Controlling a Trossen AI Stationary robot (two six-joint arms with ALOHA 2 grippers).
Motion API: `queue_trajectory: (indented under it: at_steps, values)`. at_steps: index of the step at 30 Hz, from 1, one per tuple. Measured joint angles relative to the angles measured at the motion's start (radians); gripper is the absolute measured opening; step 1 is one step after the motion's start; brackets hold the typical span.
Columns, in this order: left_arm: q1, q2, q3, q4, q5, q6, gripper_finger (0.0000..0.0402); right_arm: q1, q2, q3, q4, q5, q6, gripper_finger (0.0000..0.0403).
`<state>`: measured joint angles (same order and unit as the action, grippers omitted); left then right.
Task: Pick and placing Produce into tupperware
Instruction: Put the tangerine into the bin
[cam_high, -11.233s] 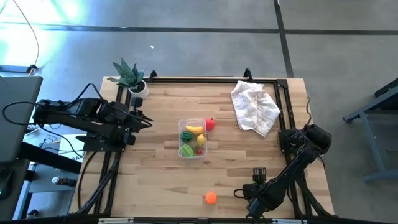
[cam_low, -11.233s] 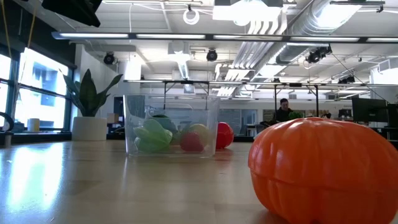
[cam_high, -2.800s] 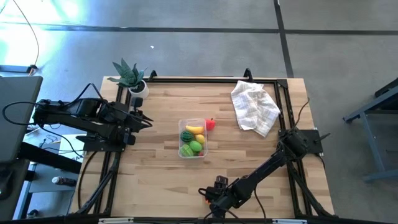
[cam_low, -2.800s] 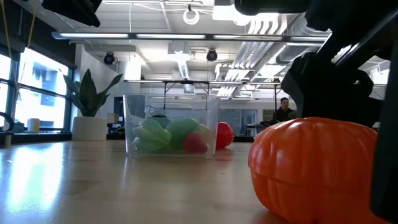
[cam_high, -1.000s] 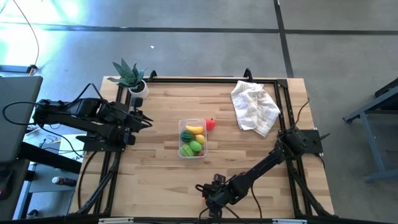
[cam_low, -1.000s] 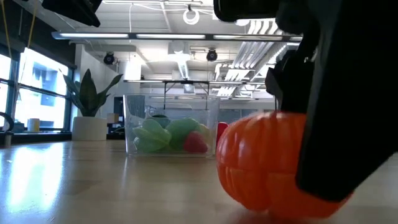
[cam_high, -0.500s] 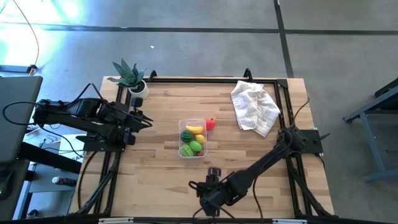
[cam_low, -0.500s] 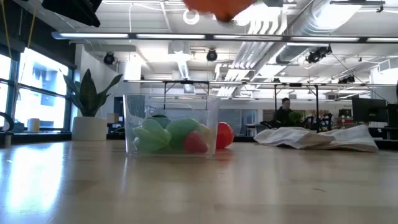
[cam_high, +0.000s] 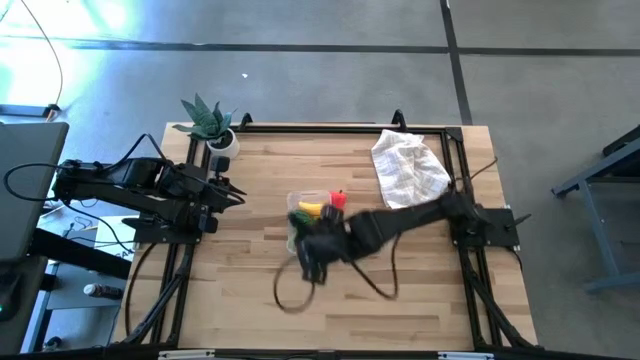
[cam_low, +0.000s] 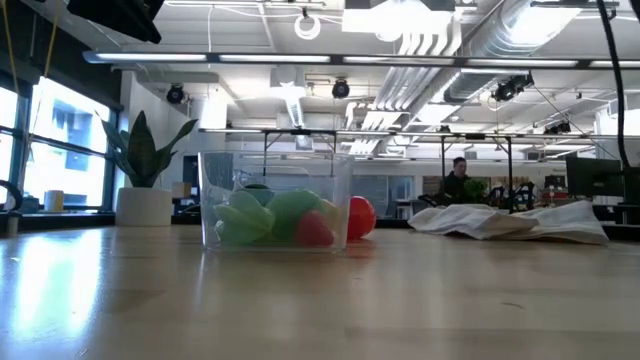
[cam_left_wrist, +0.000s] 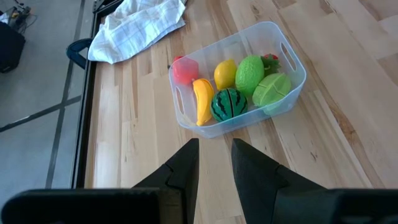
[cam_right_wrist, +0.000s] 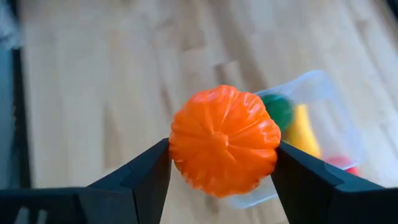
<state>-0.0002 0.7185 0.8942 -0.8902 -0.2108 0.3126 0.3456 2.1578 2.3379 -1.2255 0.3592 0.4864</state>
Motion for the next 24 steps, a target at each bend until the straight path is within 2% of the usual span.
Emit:
queue_trajectory:
  at_steps: [13, 24]
  values:
    - [0.000, 0.000, 0.000, 0.000, 0.000, 0.000, 0.0085, -0.263, 0.035, 0.002, -0.047, -0.131, 0.010, 0.0236]
    - [0.000, 0.000, 0.000, 0.000, 0.000, 0.000, 0.0085, -0.282, 0.190, 0.001, -0.049, -0.270, -0.042, 0.0236]
